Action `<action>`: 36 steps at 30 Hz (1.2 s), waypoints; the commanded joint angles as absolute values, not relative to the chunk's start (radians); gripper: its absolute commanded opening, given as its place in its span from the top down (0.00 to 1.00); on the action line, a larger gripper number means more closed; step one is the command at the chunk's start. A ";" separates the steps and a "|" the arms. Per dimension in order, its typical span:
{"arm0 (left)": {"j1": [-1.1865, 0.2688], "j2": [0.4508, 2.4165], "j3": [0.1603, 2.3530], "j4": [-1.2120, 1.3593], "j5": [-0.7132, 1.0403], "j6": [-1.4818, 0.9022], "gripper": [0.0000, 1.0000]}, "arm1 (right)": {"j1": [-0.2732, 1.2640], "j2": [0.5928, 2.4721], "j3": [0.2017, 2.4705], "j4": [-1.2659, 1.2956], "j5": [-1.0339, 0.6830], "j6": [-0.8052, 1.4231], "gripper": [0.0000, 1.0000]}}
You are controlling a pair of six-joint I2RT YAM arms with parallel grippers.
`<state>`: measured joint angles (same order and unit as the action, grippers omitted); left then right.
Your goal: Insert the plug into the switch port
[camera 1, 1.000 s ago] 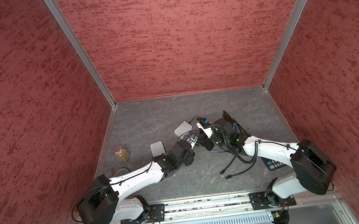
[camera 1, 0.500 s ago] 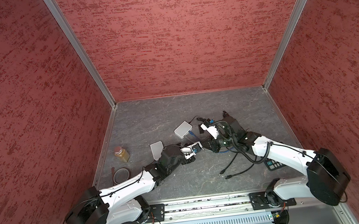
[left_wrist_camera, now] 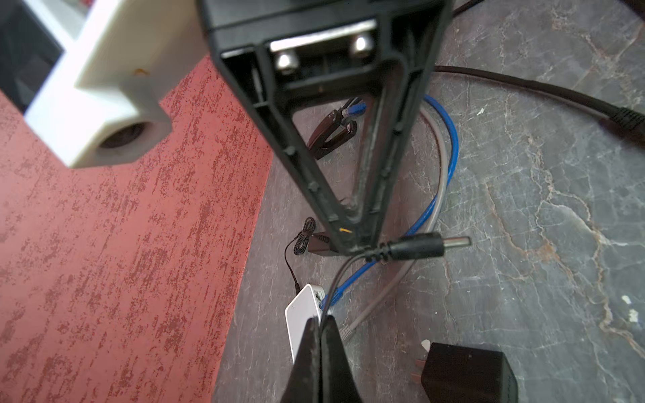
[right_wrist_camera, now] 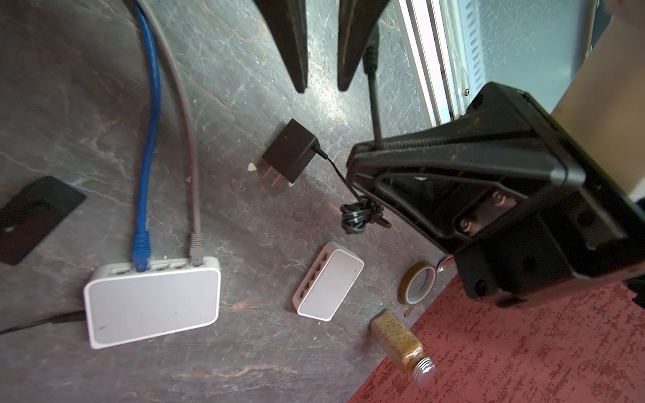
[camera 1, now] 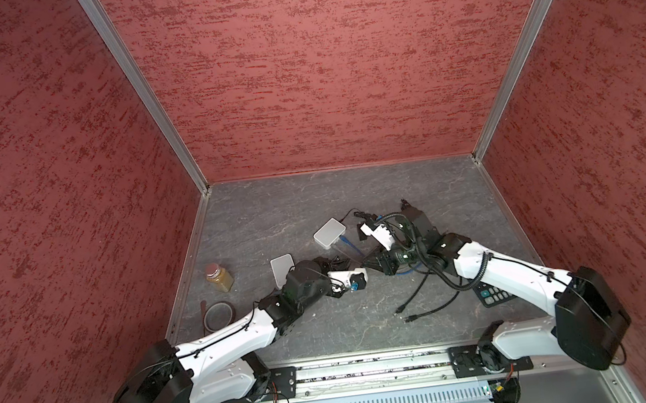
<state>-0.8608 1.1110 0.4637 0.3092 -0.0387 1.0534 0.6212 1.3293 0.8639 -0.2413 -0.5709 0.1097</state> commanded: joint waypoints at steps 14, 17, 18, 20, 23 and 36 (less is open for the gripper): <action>-0.873 1.180 0.498 0.307 -0.099 1.216 1.00 | 0.615 1.309 0.902 -0.333 -0.657 0.069 0.82; -0.870 1.183 0.509 0.306 -0.087 1.217 1.00 | 0.616 1.324 0.894 -0.327 -0.667 0.077 0.82; -0.869 1.184 0.512 0.302 -0.084 1.218 1.00 | 0.617 1.330 0.893 -0.325 -0.671 0.079 0.81; -0.868 1.188 0.517 0.301 -0.084 1.218 1.00 | 0.622 1.344 0.889 -0.315 -0.678 0.086 0.81; -0.867 1.190 0.517 0.301 -0.083 1.216 1.00 | 0.626 1.360 0.883 -0.292 -0.679 0.097 0.79; -0.867 1.182 0.513 0.299 -0.067 1.209 1.00 | 0.629 1.406 0.884 -0.235 -0.677 0.123 0.80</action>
<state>-0.8696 1.1801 0.4976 0.2985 -0.0822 1.2095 0.6247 1.3956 0.8776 -0.2676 -0.6518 0.1139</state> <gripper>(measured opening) 0.050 0.199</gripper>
